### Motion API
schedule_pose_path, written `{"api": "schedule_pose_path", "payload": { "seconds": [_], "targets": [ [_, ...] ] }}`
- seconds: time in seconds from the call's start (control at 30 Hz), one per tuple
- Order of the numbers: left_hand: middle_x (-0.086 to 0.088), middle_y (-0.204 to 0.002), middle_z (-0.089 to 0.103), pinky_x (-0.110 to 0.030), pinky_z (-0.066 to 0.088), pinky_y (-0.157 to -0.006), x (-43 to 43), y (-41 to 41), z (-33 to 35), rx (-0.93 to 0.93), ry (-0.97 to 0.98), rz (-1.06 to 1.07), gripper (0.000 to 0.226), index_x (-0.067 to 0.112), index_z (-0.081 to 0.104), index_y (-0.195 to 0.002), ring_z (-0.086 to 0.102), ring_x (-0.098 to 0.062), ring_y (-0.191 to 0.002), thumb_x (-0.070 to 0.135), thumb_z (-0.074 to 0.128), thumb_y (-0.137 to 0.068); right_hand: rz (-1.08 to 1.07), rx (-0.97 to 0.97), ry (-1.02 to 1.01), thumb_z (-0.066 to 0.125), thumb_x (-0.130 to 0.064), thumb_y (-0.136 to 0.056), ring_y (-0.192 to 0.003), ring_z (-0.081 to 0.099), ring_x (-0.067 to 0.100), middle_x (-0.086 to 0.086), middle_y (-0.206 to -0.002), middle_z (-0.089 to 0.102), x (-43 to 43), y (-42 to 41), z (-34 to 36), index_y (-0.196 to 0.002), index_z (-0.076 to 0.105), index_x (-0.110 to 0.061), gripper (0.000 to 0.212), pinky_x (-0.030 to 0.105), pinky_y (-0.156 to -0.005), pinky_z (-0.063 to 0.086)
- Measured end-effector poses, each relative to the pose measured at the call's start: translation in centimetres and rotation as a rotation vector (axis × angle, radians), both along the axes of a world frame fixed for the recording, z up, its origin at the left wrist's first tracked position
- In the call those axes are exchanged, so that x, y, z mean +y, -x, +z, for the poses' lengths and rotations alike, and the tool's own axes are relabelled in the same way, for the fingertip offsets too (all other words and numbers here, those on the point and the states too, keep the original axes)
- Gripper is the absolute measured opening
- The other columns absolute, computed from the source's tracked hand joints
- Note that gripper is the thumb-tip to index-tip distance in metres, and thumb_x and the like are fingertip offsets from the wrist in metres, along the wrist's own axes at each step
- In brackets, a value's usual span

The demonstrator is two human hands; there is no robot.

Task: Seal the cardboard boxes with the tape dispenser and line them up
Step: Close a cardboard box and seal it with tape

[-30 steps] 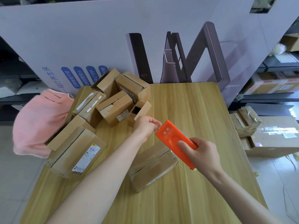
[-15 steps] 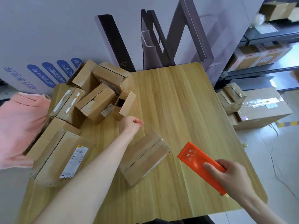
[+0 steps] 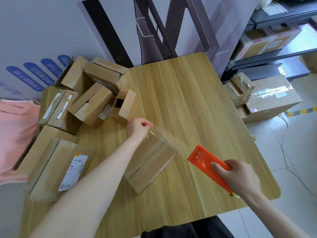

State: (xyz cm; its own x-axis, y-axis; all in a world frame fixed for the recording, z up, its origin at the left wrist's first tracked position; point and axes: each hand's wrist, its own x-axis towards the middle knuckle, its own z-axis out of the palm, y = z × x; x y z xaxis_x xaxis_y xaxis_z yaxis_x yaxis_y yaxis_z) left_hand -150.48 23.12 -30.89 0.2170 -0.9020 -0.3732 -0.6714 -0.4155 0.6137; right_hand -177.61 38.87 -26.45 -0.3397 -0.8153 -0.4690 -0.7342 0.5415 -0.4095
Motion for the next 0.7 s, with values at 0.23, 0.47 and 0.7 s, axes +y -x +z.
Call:
{"api": "schedule_pose_path", "payload": {
  "seconds": [0.23,0.47,0.7],
  "targets": [
    [0.0,-0.094,0.072,-0.026,0.049,-0.08,0.4,0.4,-1.5,0.026,-0.03,0.02,0.008,0.016,0.074,-0.086,0.06,-0.014,-0.084,0.024,0.071,-0.085,-0.014,0.03,-0.053,0.06,-0.053,-0.082,-0.048,0.063,0.012,-0.006,-0.059,0.064,-0.5,-0.8,-1.5,-0.067,0.065,-0.025,0.032,0.027,-0.048,0.052],
    [-0.001,-0.122,0.065,-0.031,0.044,-0.095,1.8,0.9,-3.4,0.088,-0.093,0.059,0.046,0.011,0.06,-0.127,0.057,-0.022,-0.116,0.038,0.064,-0.089,0.038,0.105,-0.1,0.056,-0.055,-0.083,-0.051,0.058,0.011,-0.006,-0.062,0.06,-2.6,-3.3,-3.0,-0.069,0.062,-0.02,0.038,0.019,-0.041,0.034],
    [0.004,-0.066,0.058,-0.032,0.043,-0.062,4.5,-0.1,-3.6,0.105,0.106,0.074,0.037,0.019,0.06,-0.073,0.052,-0.016,-0.064,0.042,0.044,-0.098,0.11,0.183,-0.087,0.054,-0.054,-0.083,-0.05,0.054,0.014,-0.005,-0.06,0.055,-4.8,-3.6,-3.0,-0.061,0.052,-0.015,0.045,0.019,-0.042,0.028]
  ]
}}
